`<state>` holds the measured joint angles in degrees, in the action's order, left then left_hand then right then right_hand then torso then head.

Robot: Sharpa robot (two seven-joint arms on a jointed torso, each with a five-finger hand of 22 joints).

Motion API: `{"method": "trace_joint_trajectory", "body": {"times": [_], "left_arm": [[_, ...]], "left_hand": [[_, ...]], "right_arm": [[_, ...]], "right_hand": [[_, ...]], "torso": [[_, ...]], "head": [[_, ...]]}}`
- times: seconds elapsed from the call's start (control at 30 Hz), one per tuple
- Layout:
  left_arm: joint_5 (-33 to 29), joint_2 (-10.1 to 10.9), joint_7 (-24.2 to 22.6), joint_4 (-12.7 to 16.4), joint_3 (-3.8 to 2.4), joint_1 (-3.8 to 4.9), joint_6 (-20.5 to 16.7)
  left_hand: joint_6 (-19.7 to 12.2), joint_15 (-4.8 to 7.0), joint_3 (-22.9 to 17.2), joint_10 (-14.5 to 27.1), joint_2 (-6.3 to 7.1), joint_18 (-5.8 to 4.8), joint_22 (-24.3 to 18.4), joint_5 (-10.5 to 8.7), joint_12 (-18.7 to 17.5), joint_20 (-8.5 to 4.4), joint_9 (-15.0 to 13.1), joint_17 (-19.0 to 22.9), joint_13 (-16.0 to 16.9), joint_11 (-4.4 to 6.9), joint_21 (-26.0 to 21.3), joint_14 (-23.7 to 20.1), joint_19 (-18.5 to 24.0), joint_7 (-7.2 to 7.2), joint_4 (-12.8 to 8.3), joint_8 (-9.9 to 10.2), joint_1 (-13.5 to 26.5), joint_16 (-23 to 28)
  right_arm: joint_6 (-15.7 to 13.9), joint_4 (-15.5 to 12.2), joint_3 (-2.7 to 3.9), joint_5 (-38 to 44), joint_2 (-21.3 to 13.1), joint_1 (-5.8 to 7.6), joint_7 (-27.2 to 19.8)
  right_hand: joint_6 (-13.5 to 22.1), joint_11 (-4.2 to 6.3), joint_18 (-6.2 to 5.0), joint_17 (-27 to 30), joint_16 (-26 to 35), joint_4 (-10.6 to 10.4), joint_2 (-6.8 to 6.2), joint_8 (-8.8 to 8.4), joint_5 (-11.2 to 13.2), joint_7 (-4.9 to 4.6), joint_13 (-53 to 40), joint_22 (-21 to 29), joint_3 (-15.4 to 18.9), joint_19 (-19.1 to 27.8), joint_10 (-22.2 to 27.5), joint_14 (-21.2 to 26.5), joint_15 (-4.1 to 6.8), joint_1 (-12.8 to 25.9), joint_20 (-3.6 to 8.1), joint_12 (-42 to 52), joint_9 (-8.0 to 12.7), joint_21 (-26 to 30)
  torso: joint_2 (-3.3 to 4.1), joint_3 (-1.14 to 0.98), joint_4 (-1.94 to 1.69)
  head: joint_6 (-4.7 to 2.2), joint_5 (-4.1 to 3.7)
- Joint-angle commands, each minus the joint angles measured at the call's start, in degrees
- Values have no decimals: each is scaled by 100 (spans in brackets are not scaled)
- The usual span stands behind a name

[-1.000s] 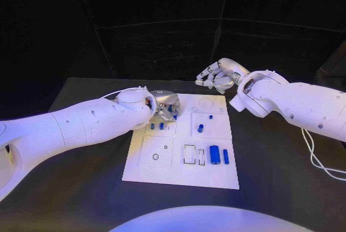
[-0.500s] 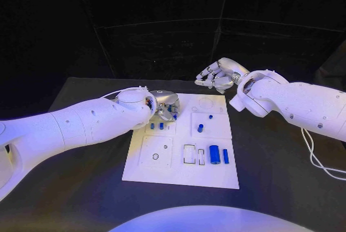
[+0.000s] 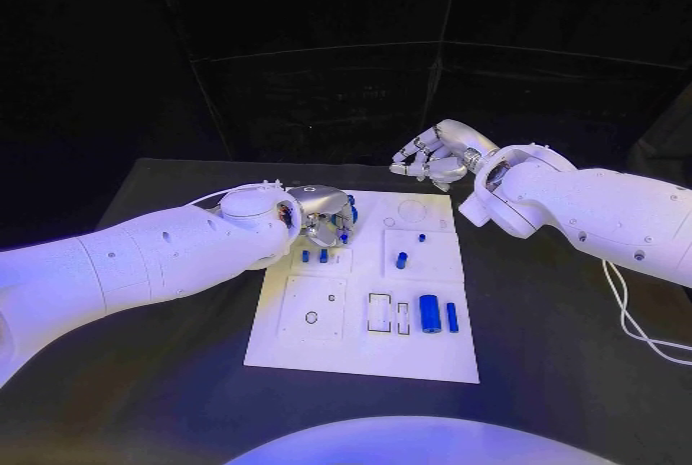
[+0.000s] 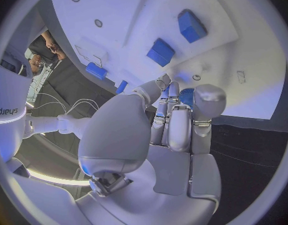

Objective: Assemble the parts on the task board

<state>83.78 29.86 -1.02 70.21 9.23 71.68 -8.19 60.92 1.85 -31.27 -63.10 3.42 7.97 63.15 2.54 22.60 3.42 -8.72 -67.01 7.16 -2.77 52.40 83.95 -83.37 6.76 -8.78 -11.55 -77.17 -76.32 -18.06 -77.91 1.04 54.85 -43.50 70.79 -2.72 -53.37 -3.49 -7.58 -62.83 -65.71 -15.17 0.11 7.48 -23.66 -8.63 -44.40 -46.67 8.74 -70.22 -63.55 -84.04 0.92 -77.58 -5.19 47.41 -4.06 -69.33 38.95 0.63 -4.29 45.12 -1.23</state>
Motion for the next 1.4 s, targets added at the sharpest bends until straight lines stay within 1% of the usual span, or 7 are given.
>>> {"method": "trace_joint_trajectory", "body": {"times": [0.03, 0.17, 0.3, 0.47, 0.63, 1.03, 1.4], "left_arm": [[-302, 110, -176, 133, -56, 11, -353], [-485, 262, -208, 238, -115, 10, -434], [-561, 408, -219, 317, -145, 10, -476], [-590, 519, -201, 351, -159, 9, -466], [-603, 616, -135, 308, -167, 9, -377], [-608, 678, 7, 183, -168, 9, 62], [-608, 676, 98, 111, -166, 9, 404]], "left_hand": [[10, 22, -33, -43, 30, -121, 40, 14, -35, -14, 7, 2, -8, -4, 56, 144, -35, 15, -7, 26, 61, -20], [42, 20, -33, -72, 45, -128, 71, 14, -54, -13, 10, 14, -17, -5, 97, 148, -45, 18, -4, 31, 95, -18], [66, 20, -26, -94, 58, -131, 85, 14, -70, -13, 11, 21, -24, -3, 114, 150, -49, 16, 3, 35, 127, -17], [88, 21, -18, -114, 69, -132, 97, 14, -88, -13, 13, 27, -31, 0, 128, 153, -51, 12, 12, 39, 157, -17], [100, 23, -11, -123, 80, -133, 105, 14, -104, -13, 15, 35, -38, 2, 138, 153, -51, 9, 17, 45, 179, -14], [128, 23, 25, -149, 113, -132, 110, 13, -160, -13, 24, 85, -62, 3, 135, 145, -42, 2, 54, 69, 266, 11], [133, 24, 33, -155, 120, -131, 108, 13, -172, -12, 26, 109, -66, 5, 131, 139, -39, -2, 60, 74, 279, 24]], "right_arm": [[26, 12, 3, 9, -5, 6, -57], [27, 16, 3, 9, -12, 1, -57], [31, 20, 3, 9, -18, -2, -56], [34, 23, 3, 9, -24, -4, -55], [39, 26, 3, 9, -26, -6, -54], [43, 20, 3, 9, -34, -9, -48], [42, 11, 3, 9, -44, -9, -46]], "right_hand": [[7, 1, -32, -2, 4, -23, 55, 28, -36, 11, -2, -1, 23, 22, 46, -43, 10, -9, 10, -11, 8, 31], [7, 1, -32, -2, 4, -23, 55, 28, -36, 11, -2, -1, 23, 22, 46, -43, 10, -9, 10, -11, 8, 31], [7, 1, -32, -2, 4, -23, 55, 28, -36, 11, -2, -1, 23, 22, 46, -43, 10, -9, 10, -11, 8, 31], [7, 1, -32, -2, 4, -23, 55, 28, -36, 11, -2, -1, 23, 22, 46, -43, 10, -9, 10, -11, 8, 31], [7, 1, -32, -2, 4, -23, 55, 28, -36, 11, -2, -1, 23, 22, 46, -43, 10, -9, 10, -11, 8, 31], [7, 1, -32, -3, 5, -24, 57, 29, -36, 11, 0, 0, 23, 22, 47, -43, 10, -9, 10, -12, 8, 31], [7, 0, -32, -3, 5, -28, 64, 30, -35, 10, 5, 2, 24, 23, 50, -43, 10, -9, 10, -14, 8, 32]], "torso": [[1, 4, -7], [10, 1, -1], [8, -2, 0], [11, 1, -2], [11, -4, -3], [11, -9, 13], [9, -4, 1]], "head": [[-24, -2], [-37, 7], [-38, 10], [-44, 13], [-42, 23], [-27, 27], [-22, 28]]}}
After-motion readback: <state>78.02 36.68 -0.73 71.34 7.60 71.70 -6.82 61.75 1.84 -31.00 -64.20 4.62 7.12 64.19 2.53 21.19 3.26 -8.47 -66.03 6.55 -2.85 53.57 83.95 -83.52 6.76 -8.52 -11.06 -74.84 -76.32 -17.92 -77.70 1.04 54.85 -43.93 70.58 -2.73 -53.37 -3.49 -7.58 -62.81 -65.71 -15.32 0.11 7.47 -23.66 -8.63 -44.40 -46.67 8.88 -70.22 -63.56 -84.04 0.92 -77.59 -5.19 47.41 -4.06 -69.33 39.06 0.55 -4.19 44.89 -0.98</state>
